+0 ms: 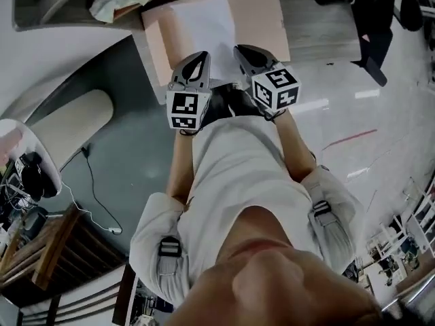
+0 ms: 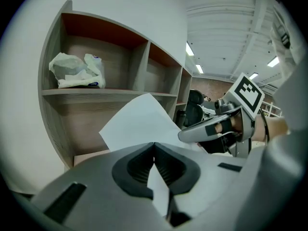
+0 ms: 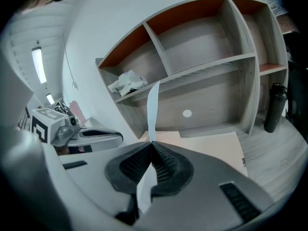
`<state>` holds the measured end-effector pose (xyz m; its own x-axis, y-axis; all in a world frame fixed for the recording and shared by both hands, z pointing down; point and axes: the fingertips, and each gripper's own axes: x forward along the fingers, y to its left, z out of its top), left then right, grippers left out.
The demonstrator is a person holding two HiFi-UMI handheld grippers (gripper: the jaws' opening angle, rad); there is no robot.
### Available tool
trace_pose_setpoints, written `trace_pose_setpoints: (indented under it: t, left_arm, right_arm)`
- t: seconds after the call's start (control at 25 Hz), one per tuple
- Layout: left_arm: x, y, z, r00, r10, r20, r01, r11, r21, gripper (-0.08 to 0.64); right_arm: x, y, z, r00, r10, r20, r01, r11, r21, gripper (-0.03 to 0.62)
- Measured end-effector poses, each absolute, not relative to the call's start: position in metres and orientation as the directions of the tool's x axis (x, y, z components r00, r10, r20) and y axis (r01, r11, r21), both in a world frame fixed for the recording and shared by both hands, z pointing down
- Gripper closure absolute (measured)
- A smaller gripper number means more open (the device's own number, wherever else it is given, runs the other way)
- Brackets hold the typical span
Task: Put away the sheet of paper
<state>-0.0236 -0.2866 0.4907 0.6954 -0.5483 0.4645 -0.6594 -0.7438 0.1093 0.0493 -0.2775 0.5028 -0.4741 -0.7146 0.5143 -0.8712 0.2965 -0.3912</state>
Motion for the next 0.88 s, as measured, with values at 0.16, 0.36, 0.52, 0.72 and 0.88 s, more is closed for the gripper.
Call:
trace_pose_setpoints:
  t: [0.16,0.36,0.52,0.72,0.88]
  left_arm:
    - [-0.024,-0.297,0.505,0.699,-0.533,0.476,-0.647,-0.755,0.105,0.538]
    - [-0.020,-0.308,0.524,0.699,-0.519,0.492,-0.645,-0.754,0.122,0.538]
    - [-0.018,-0.310,0.538,0.700,-0.506,0.504,-0.643,-0.754,0.136,0.538]
    - [-0.012,-0.314,0.551,0.701,-0.490,0.518,-0.635,-0.759,0.142,0.538]
    - [-0.009,-0.319,0.561,0.698,-0.481,0.531,-0.634,-0.759,0.146,0.538]
  right_arm:
    - [0.054,-0.283,0.524,-0.457,-0.703,0.544,-0.879,0.262,-0.399,0.571]
    - [0.059,-0.293,0.545,-0.444,-0.692,0.569,-0.886,0.246,-0.393,0.572]
    - [0.066,-0.299,0.561,-0.428,-0.689,0.585,-0.894,0.226,-0.387,0.572]
    - [0.082,-0.302,0.578,-0.398,-0.687,0.607,-0.906,0.189,-0.380,0.572]
    - [0.094,-0.305,0.590,-0.376,-0.685,0.624,-0.913,0.160,-0.375,0.572]
